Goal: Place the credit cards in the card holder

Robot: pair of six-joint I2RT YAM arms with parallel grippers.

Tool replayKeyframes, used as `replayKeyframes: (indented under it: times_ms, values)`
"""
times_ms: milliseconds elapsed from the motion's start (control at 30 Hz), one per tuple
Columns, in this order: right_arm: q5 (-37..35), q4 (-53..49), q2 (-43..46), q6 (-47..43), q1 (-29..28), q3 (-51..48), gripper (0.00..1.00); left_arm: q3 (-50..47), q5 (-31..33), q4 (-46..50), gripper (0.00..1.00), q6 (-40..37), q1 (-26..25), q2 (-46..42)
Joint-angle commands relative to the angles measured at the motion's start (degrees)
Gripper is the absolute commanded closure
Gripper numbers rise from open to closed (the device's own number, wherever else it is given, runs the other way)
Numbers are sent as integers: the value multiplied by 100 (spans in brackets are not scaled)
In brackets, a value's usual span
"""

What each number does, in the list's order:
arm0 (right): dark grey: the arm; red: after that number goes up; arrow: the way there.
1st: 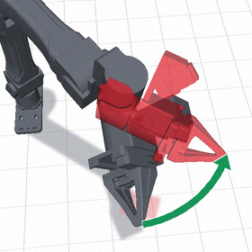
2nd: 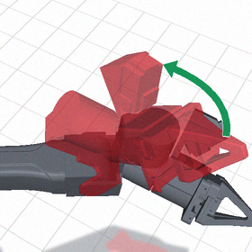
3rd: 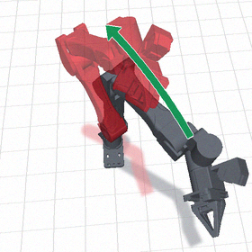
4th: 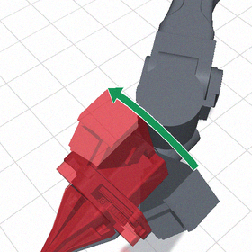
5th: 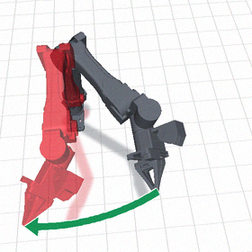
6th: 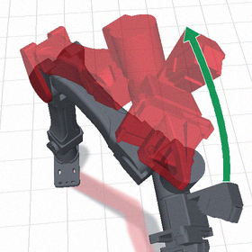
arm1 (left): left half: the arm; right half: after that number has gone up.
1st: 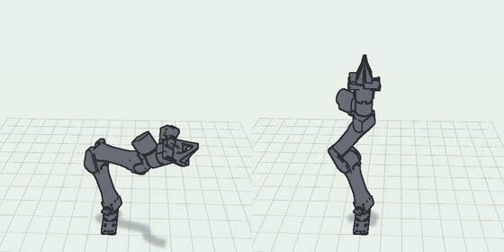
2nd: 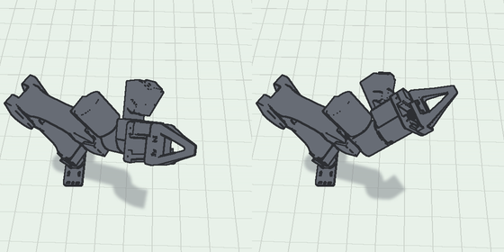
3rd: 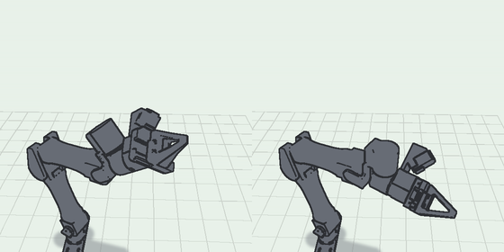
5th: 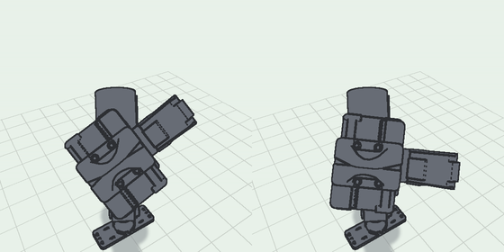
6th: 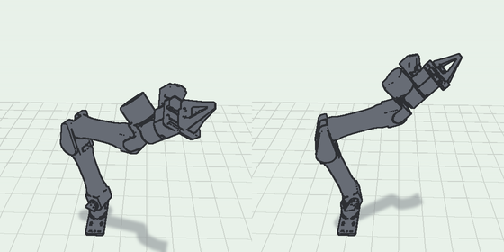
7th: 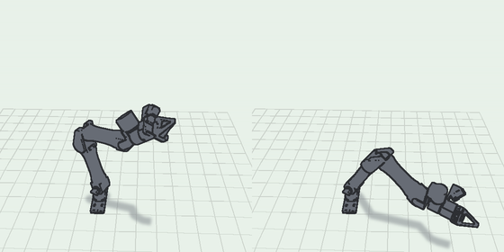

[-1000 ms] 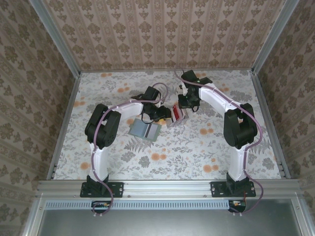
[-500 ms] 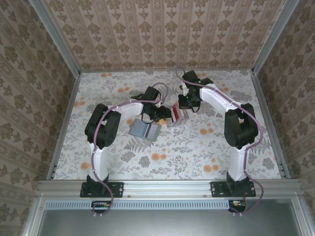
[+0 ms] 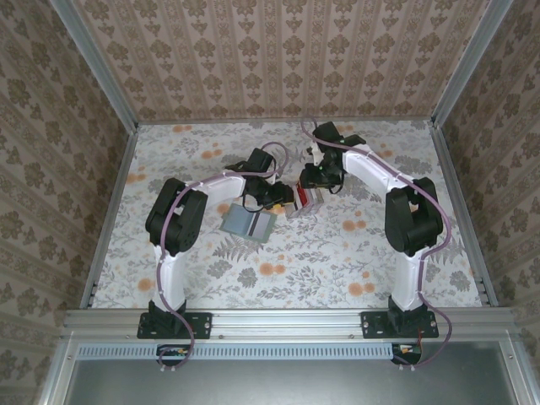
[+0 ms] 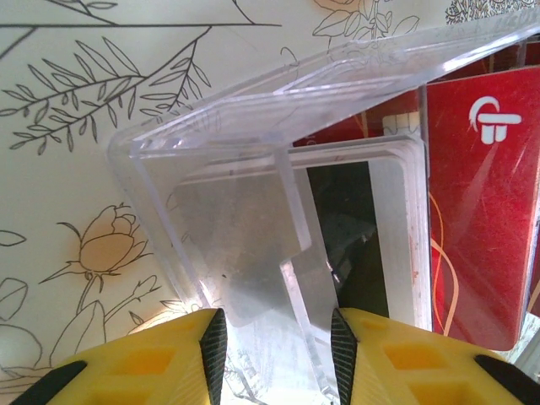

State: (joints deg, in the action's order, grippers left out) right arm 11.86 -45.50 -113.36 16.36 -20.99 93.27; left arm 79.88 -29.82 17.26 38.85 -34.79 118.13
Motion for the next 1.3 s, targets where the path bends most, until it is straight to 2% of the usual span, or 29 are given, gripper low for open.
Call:
replayKeyframes:
  times_ms: [0, 167, 400, 633, 933, 1267]
  values:
    - [-749, -329, -97, -159, -148, 201, 56, -113, 18, 68, 60, 52, -50, -35]
    - [-1549, -534, -314, -288, -211, 408, 56, -126, 10, 58, 59, 51, -55, -46]
    - [-1775, -532, -557, -331, -191, 542, 56, -121, 3, 74, 59, 39, -47, -71]
    - [-1430, -408, -311, -327, 25, 411, 57, -150, 12, 89, 59, 19, -37, -81]
    - [-715, -248, -560, -256, 16, 332, 57, -22, 20, 183, 59, -19, -45, -53]
    - [-1113, -332, -591, -344, 129, 255, 56, -92, 3, 126, 59, 9, -37, -42]
